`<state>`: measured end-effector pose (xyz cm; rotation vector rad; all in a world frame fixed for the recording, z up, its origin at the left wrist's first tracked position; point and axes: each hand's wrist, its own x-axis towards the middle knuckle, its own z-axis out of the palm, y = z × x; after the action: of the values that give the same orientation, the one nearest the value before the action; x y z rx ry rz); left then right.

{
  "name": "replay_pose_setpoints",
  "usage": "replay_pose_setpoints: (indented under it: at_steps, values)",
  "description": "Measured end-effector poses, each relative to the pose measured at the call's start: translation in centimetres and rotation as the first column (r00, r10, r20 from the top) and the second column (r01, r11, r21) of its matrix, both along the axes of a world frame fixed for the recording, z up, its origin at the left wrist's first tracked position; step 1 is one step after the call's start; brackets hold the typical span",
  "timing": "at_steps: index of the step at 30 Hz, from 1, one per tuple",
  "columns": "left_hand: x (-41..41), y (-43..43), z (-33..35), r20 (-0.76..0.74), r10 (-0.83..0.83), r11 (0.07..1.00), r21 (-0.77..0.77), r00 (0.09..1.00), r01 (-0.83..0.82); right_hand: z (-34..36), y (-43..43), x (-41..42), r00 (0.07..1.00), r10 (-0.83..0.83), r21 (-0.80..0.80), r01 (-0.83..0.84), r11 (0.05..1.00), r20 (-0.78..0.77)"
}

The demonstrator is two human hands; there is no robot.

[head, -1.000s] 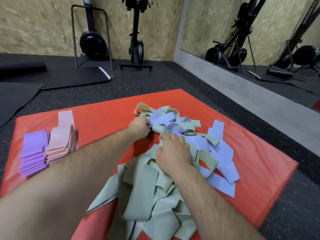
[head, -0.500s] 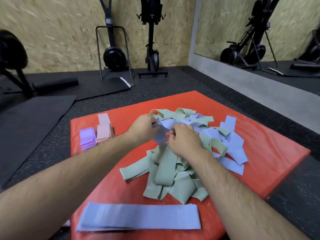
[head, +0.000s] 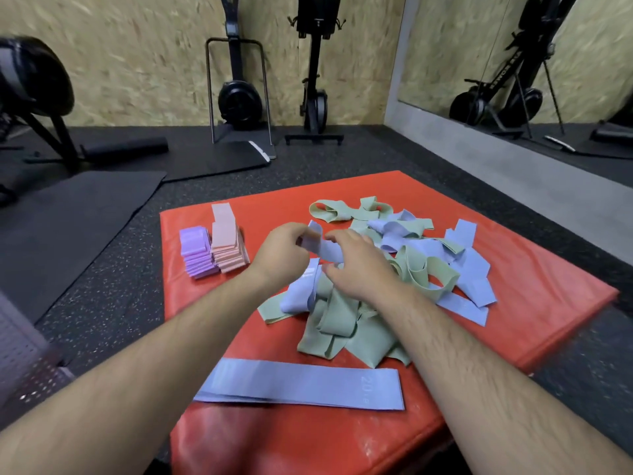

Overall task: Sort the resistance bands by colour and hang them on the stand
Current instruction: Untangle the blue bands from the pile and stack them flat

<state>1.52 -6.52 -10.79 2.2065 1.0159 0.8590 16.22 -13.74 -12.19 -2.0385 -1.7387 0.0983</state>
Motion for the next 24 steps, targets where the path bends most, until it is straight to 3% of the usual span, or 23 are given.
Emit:
replay_pose_setpoints:
  at_steps: [4, 7, 10, 13, 18, 24]
  values:
    - [-0.9, -0.5, 1.2, 0.111, -0.070, 0.995, -0.063, 0.991, 0.077, -0.3, 1.0, -0.7, 0.983, 0.047, 0.167, -0.017, 0.986, -0.177]
    - [-1.6, -0.7, 1.7, 0.061, -0.011, 0.996, 0.094, 0.998, 0.006, 0.2, 1.1, -1.2, 0.912, 0.110, 0.207, -0.028, 0.978, -0.395]
    - [-2.5, -0.2, 1.6, -0.009, 0.037, 0.977, 0.209, 0.999, -0.034, 0.7, 0.9, -1.9, 0.879, 0.155, 0.223, -0.057, 0.973, -0.451]
    - [-3.2, 0.3, 1.7, 0.012, 0.084, 0.954, 0.288, 0.996, -0.084, 0.9, 1.1, -2.2, 0.846, 0.181, 0.240, -0.065, 0.969, -0.501]
    - [-4.3, 0.2, 2.8, 0.129, 0.052, 0.997, 0.056, 0.990, -0.060, 1.6, 0.7, -2.6, 0.823, 0.271, 0.260, -0.155, 0.953, -0.500]
    - [-6.2, 0.5, 3.4, 0.224, 0.110, 0.993, -0.055, 0.968, -0.100, 2.4, -0.2, -1.8, 0.851, 0.260, 0.161, -0.208, 0.965, -0.456]
